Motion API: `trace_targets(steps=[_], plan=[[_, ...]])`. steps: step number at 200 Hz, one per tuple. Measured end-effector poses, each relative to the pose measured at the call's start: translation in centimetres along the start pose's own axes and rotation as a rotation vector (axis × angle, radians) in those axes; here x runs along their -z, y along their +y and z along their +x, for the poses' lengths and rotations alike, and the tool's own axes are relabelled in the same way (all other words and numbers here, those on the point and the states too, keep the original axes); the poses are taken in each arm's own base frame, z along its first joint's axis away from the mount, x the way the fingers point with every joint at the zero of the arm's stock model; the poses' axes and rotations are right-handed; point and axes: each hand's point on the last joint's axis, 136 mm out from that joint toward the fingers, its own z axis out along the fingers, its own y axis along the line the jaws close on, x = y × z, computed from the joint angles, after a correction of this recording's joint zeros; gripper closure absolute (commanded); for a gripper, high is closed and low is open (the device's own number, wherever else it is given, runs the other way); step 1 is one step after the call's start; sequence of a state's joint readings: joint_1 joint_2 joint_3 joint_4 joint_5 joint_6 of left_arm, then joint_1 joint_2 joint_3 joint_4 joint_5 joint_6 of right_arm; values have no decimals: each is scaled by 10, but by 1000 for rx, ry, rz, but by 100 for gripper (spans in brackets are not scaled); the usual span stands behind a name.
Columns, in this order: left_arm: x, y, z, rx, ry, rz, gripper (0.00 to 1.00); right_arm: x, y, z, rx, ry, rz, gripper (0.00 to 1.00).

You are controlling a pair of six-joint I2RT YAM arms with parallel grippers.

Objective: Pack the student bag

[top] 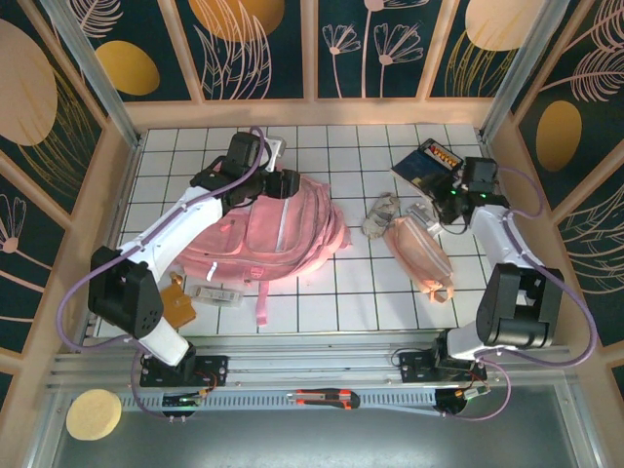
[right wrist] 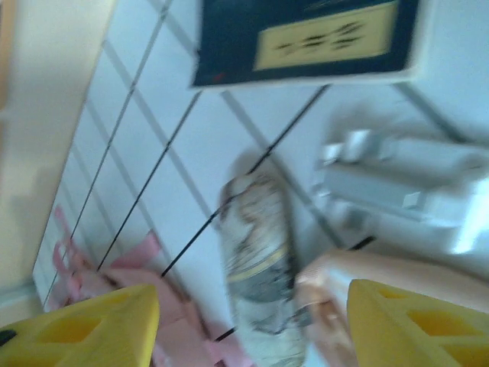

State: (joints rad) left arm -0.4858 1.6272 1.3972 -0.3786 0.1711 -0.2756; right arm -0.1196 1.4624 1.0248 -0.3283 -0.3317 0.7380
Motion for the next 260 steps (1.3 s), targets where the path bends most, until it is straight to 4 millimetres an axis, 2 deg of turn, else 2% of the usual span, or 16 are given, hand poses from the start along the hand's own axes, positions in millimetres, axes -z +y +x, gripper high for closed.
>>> trace_targets(steps=[16, 40, 66, 117, 174, 190, 206, 213, 229, 260], plan=[[-6, -8, -4, 27, -3, 46, 36, -8, -22, -16, -41, -12, 39, 38], [-18, -13, -3, 57, 32, 78, 36, -36, -56, -26, -85, 27, 113, 41], [-33, -7, 2, 72, 111, 48, 35, -63, -75, -32, -100, 67, 164, 43], [-41, 8, 39, 78, 236, -8, 35, -93, -73, -52, -79, 69, 170, 45], [-45, 14, 60, 83, 282, -20, 35, -119, -77, -64, -79, 71, 186, 51], [-45, 15, 61, 78, 283, -21, 35, -122, -74, -67, -79, 66, 179, 58], [-45, 15, 61, 74, 283, -21, 35, -125, -76, -66, -79, 67, 190, 69], [-45, 15, 61, 72, 283, -21, 35, -126, -76, -67, -79, 64, 188, 76], [-46, 15, 61, 69, 282, -23, 35, -128, -77, -67, -88, 66, 192, 99], [-47, 16, 63, 66, 284, -23, 35, -131, -68, -69, -79, 57, 175, 100]])
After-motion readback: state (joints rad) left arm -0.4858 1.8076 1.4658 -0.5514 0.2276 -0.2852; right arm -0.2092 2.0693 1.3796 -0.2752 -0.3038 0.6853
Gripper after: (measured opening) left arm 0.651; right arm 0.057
